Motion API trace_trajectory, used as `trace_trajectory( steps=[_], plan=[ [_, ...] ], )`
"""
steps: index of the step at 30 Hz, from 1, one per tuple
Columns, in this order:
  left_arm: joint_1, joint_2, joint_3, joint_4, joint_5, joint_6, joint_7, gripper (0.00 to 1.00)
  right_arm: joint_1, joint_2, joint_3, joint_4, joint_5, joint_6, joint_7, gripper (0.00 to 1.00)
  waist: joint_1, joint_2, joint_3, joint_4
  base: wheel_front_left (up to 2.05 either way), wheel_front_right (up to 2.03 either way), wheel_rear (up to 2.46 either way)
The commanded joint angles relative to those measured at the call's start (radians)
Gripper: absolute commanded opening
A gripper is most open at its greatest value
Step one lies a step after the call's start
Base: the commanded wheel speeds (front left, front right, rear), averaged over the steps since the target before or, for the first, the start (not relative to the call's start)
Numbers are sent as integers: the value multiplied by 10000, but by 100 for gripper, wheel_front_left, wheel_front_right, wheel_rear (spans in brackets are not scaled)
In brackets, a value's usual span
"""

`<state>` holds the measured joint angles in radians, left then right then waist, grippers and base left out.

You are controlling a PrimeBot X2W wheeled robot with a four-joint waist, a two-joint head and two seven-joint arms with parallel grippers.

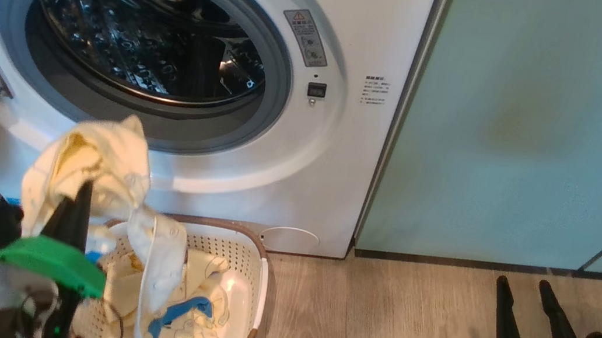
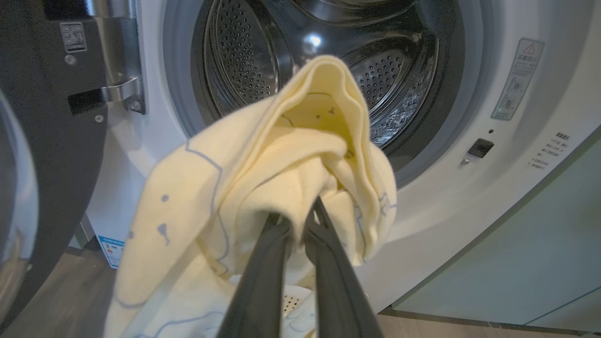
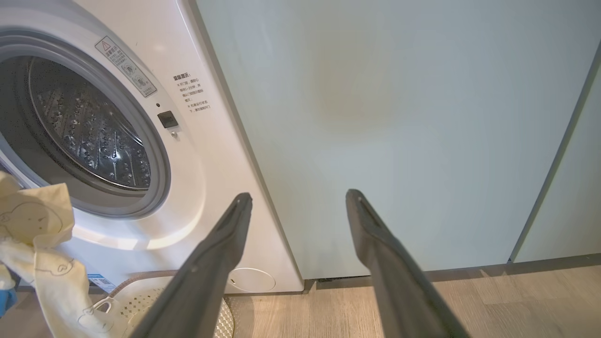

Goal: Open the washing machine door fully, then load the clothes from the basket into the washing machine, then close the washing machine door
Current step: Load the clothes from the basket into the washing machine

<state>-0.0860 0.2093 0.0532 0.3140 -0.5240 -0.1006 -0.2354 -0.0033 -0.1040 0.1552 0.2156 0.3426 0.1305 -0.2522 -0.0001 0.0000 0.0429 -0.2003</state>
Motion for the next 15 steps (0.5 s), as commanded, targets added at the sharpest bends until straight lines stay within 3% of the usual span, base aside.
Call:
trace_trajectory(
  steps=[1, 15],
  plan=[
    [-829, 261, 350, -260, -65, 116, 41, 0, -207, -166, 251, -367, -64, 2, -95, 100, 1, 0, 69, -52, 0, 0, 0],
    [-3854, 1190, 46, 297, 198, 300, 1179, 0, -869, -14, 557, -644, -16, 2, -95, 100, 1, 0, 1603, -897, 0, 0, 0]
  ],
)
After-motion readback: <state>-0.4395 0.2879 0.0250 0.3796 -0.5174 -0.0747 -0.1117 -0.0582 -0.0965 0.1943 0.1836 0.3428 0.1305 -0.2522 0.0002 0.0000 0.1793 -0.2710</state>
